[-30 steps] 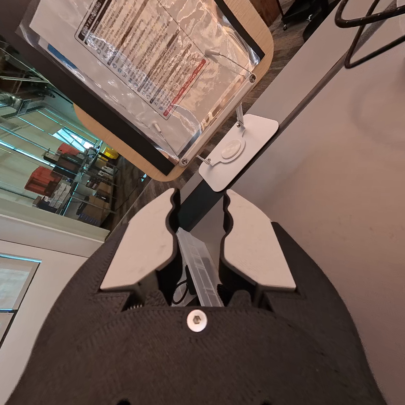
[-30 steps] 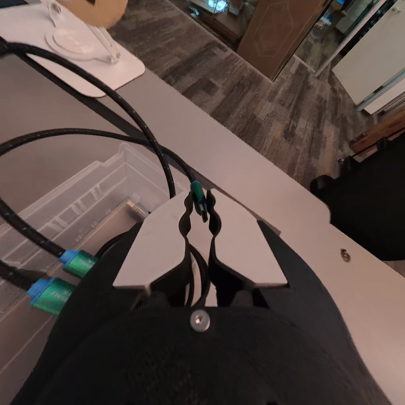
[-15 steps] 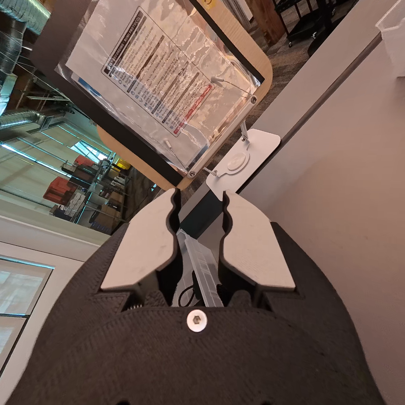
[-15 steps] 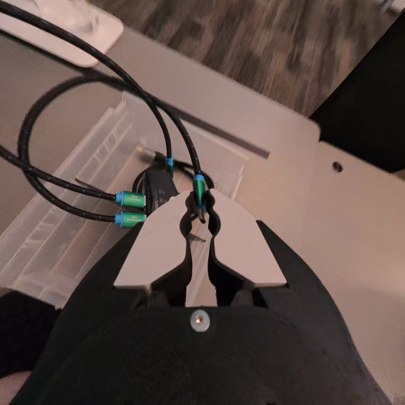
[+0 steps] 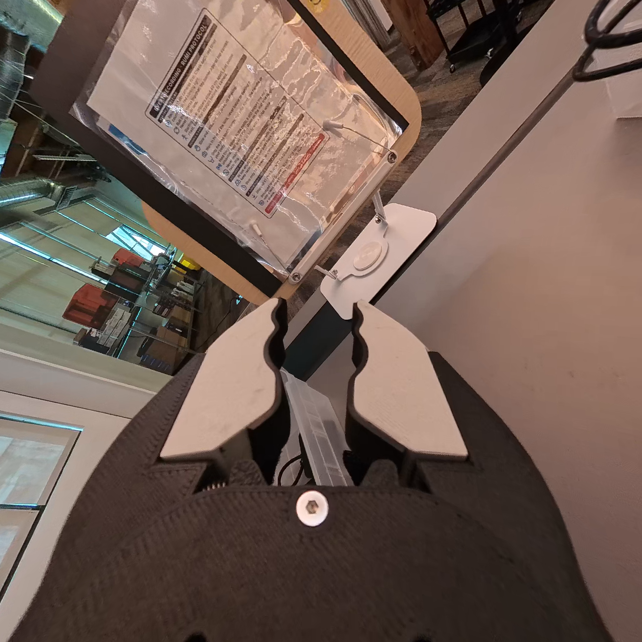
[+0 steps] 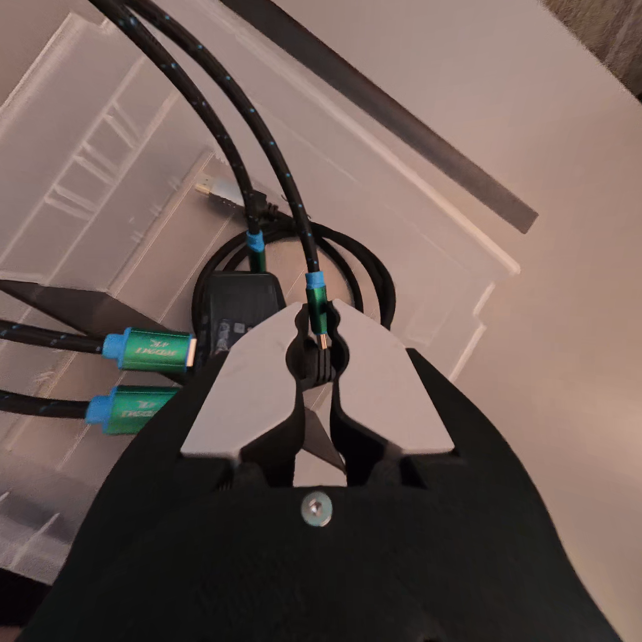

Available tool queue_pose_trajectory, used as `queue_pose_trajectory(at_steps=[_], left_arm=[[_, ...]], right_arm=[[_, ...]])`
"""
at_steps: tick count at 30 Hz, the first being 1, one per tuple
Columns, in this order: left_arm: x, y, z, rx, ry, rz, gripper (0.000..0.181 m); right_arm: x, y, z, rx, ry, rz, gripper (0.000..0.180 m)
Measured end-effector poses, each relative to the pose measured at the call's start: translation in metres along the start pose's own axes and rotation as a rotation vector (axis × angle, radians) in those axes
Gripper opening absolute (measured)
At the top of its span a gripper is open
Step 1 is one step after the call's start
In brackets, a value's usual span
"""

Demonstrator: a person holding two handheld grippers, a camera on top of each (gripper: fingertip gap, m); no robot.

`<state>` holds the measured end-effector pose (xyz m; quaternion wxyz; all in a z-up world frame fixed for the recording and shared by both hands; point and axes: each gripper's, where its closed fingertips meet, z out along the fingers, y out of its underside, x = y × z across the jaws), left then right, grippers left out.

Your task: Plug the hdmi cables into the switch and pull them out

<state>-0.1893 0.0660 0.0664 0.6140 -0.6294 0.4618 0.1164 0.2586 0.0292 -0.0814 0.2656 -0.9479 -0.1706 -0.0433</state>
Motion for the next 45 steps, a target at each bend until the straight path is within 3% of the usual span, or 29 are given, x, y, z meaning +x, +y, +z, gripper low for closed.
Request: queue_pose_trajectory(at_steps=[5, 10, 15, 21, 27, 32, 36, 38, 40, 45], left_arm=[[0.0, 0.0, 0.0, 0.0, -0.004, 0.003, 0.034], [-0.006, 0.001, -0.001, -0.002, -0.013, -0.004, 0.034], [-0.016, 0.003, -0.006, -0.002, -0.029, -0.02, 0.034], [-0.031, 0.005, -0.014, -0.008, -0.055, -0.033, 0.034], [-0.087, 0.033, -0.04, -0.075, -0.146, -0.124, 0.034], [-0.128, 0.102, -0.075, -0.221, -0.053, -0.448, 0.032], [-0.131, 0.162, -0.088, -0.359, 0.065, -0.626, 0.037], [-0.135, 0.186, -0.086, -0.41, 0.056, -0.621, 0.04], [-0.117, 0.202, -0.079, -0.465, 0.17, -0.609, 0.043], [-0.091, 0.229, -0.034, -0.503, 0.225, -0.288, 0.073]], right_arm=[[0.005, 0.001, 0.006, -0.005, 0.042, -0.045, 0.011], [0.009, 0.004, -0.001, -0.038, 0.095, -0.055, 0.028], [0.003, 0.006, -0.022, -0.084, 0.085, 0.026, 0.034], [-0.002, -0.005, -0.061, -0.056, 0.188, 0.009, 0.037], [-0.022, -0.061, -0.131, 0.256, 0.328, -0.042, 0.041], [-0.057, -0.118, -0.207, 0.643, 0.461, -0.087, 0.043], [-0.113, -0.144, -0.259, 0.908, 0.462, -0.156, 0.042], [-0.146, -0.149, -0.274, 0.981, 0.427, -0.22, 0.042], [-0.179, -0.152, -0.286, 1.03, 0.383, -0.285, 0.042], [-0.239, -0.162, -0.307, 1.124, 0.278, -0.373, 0.043]])
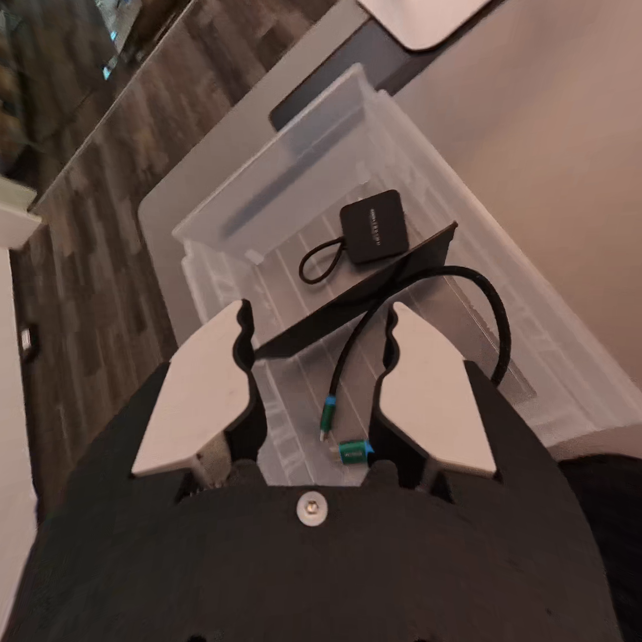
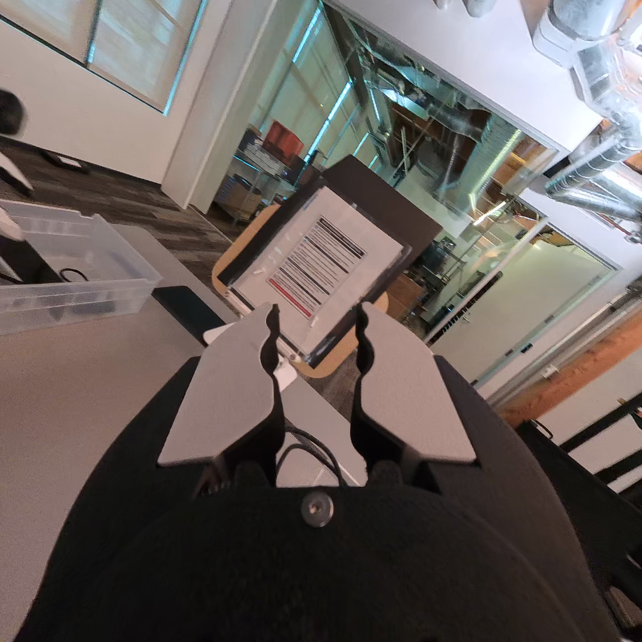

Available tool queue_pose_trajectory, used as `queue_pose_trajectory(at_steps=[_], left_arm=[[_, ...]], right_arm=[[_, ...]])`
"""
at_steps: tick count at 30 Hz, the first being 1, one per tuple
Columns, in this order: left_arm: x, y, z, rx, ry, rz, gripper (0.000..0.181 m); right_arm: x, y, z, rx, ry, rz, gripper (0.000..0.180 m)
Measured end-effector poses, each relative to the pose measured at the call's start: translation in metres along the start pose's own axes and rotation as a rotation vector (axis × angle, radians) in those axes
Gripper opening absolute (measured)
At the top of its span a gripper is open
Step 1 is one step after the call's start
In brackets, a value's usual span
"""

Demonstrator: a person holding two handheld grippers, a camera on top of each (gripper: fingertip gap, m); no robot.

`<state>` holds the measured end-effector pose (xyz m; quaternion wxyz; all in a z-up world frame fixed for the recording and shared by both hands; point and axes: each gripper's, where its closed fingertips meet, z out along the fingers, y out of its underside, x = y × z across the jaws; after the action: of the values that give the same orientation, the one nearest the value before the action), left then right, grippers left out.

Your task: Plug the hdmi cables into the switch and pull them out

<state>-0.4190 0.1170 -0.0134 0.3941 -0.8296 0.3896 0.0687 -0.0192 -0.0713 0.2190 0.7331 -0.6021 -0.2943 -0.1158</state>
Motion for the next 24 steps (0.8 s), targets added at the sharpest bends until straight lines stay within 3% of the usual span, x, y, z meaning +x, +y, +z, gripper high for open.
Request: queue_pose_trajectory(at_steps=[5, 15, 19, 24], left_arm=[[0.017, -0.004, 0.042, -0.026, 0.008, 0.137, 0.07], [0.046, 0.022, 0.094, -0.215, 0.026, 0.332, 0.099], [0.048, 0.024, 0.102, -0.235, -0.003, 0.39, 0.078], [0.038, 0.015, 0.079, -0.18, -0.021, 0.381, 0.05]], right_arm=[[-0.009, -0.003, 0.001, -0.043, -0.021, -0.023, 0.049], [0.026, 0.035, -0.017, -0.045, 0.022, 0.085, 0.05], [0.043, 0.039, -0.024, -0.032, 0.058, 0.104, 0.049], [0.047, 0.038, -0.03, -0.017, 0.062, 0.087, 0.049]])
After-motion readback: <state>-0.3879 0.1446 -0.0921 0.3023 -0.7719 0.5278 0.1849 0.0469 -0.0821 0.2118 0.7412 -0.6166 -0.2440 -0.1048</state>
